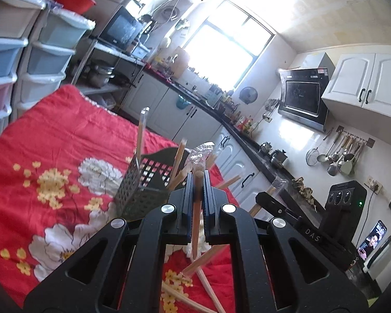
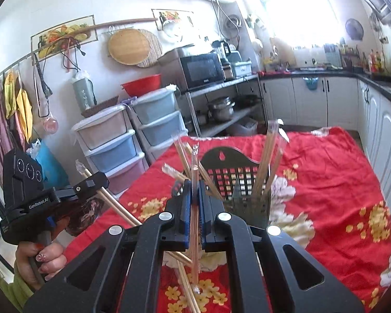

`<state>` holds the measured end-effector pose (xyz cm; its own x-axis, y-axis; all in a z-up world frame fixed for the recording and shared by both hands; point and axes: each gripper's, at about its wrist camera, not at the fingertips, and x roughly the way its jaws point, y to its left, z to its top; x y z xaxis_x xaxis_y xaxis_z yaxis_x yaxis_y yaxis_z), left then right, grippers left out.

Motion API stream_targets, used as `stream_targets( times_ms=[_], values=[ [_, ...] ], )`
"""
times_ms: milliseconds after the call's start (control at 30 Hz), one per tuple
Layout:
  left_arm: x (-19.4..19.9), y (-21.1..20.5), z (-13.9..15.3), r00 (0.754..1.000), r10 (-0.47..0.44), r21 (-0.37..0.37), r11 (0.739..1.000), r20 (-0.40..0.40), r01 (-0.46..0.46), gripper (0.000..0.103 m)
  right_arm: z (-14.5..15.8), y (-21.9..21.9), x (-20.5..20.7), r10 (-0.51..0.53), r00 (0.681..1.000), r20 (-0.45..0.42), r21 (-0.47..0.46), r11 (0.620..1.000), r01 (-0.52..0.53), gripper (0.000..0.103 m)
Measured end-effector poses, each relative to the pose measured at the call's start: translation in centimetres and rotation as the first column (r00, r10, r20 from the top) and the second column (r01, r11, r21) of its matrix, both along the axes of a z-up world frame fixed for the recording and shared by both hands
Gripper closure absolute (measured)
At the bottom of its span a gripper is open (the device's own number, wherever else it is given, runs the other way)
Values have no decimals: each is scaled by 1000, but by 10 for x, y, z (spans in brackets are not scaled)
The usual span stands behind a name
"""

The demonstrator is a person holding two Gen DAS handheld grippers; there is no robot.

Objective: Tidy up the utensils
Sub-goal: 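Lift the chopsticks with both tools and carry them over the caddy, then lower the chopsticks into the caddy and open both tools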

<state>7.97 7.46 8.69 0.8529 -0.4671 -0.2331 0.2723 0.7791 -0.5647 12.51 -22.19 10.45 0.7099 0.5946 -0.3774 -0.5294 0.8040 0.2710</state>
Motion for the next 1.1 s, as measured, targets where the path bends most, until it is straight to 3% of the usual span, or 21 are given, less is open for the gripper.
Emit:
stream_targets(
  times_ms=[733, 1100],
  values=[
    [5, 19, 56, 986, 89, -6, 996, 141, -89, 100, 55, -3, 6, -40, 986, 163, 49, 998, 33, 97],
    [7, 31, 86, 944, 237, 19, 969, 231, -248, 100, 81, -7, 19, -112, 960, 258, 66, 993, 98, 97]
  ],
)
